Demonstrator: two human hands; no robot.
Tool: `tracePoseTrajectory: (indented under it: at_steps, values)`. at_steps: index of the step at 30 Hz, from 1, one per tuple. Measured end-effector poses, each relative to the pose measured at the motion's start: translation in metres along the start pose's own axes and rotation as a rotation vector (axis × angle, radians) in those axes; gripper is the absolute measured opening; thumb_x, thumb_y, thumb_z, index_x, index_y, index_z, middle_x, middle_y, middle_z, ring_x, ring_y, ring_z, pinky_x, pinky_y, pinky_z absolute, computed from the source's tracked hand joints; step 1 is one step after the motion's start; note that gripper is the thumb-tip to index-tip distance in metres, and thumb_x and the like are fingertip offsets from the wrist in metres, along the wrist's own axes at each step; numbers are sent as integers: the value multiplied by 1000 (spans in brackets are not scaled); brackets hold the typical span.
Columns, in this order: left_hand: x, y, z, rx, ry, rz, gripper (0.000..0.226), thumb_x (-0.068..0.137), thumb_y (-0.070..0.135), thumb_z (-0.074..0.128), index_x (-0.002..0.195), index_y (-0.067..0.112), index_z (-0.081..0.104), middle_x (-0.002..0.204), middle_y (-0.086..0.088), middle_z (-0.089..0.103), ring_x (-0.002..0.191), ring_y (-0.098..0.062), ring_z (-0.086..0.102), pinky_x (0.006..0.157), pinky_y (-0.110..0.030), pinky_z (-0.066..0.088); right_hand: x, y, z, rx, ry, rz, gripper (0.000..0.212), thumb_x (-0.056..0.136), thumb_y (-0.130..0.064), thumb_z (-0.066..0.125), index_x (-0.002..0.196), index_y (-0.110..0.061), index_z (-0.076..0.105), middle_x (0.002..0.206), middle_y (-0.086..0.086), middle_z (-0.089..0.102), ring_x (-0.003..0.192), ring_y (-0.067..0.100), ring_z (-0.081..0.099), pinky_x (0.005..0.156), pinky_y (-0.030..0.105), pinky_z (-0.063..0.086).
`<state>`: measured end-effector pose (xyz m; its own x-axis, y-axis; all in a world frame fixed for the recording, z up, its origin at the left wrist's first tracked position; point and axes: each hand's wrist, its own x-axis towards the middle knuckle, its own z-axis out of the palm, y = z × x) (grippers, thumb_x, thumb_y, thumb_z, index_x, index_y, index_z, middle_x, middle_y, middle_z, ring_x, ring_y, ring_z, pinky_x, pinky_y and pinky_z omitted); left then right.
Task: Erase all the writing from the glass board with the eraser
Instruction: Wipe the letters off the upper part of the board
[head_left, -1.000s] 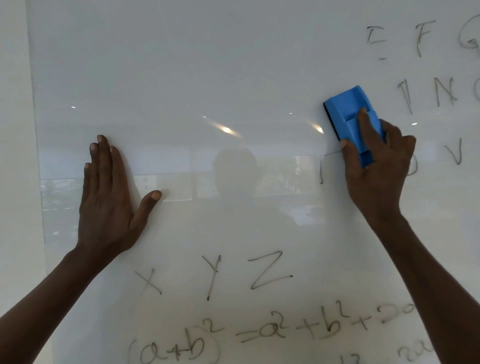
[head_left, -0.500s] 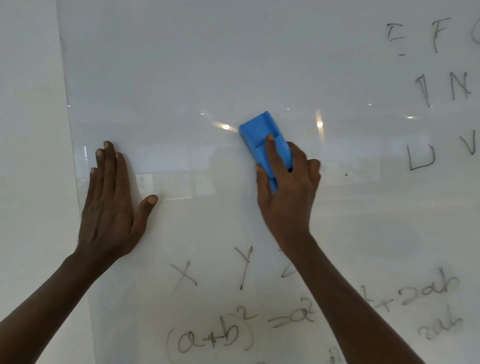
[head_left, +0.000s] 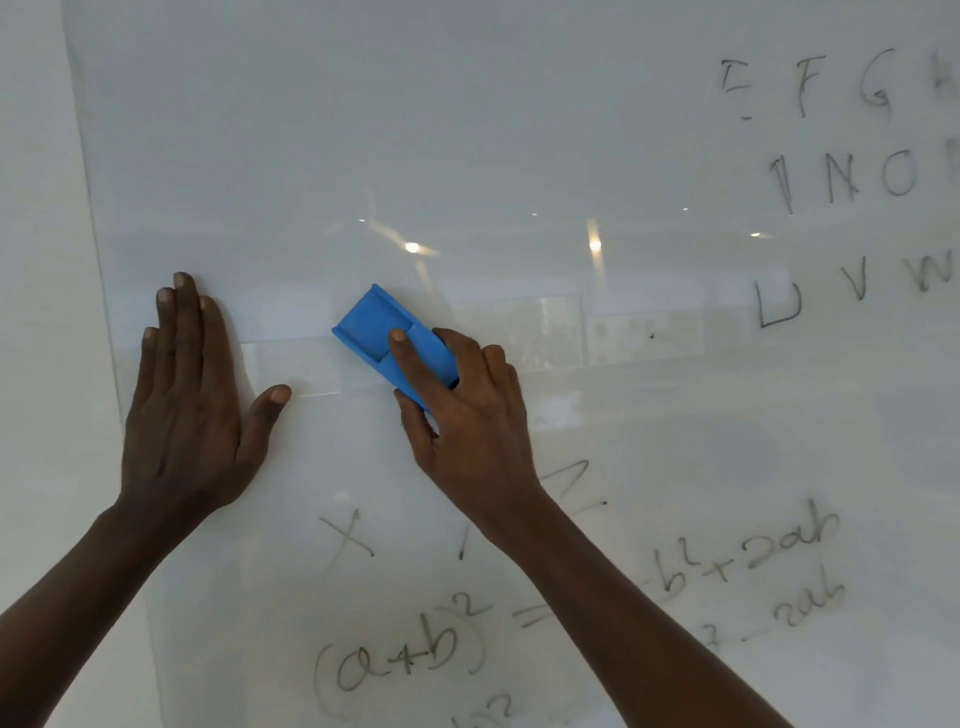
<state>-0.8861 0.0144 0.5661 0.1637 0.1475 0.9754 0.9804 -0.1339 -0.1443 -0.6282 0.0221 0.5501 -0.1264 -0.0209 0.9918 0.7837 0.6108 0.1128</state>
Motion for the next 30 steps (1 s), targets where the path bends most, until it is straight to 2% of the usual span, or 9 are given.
tracePoseTrajectory:
  at_steps: [8,13,22,25,30]
  values:
    - [8,25,0,-33,12,-87,93,102,64,27,163,-1,-3,172,-19,-11,161,-30,-12,130,-38,-8,-11,62,-27,-57,41,22,51,94,-27,62,142,-18,51,126,14,58,93,26,52,83,40,48]
    - [36,78,9,-25,-31,27,94,101,62,29,162,-5,3,172,-20,-7,160,-27,-11,128,-31,-10,-11,101,-45,-64,72,46,50,94,-27,62,142,-19,51,124,13,58,92,25,50,83,39,48]
    - [92,179,40,-25,-24,40,94,102,63,29,162,-4,4,172,-20,-5,161,-30,-5,129,-38,-1,-18,186,-76,-77,88,60,52,97,-34,55,146,-20,44,129,13,55,97,21,46,85,33,47]
    - [97,195,49,2,6,8,97,101,66,31,162,-4,5,172,-20,-3,161,-31,-4,129,-41,2,-18,214,-84,-74,102,24,53,96,-34,57,146,-21,43,130,12,55,96,22,48,85,32,46]
    - [97,200,50,43,-10,-21,102,99,72,27,162,-3,2,173,-19,-6,161,-28,-8,129,-42,2,-9,251,-93,-59,192,-49,49,96,-30,61,141,-16,52,127,13,58,91,21,44,84,35,45]
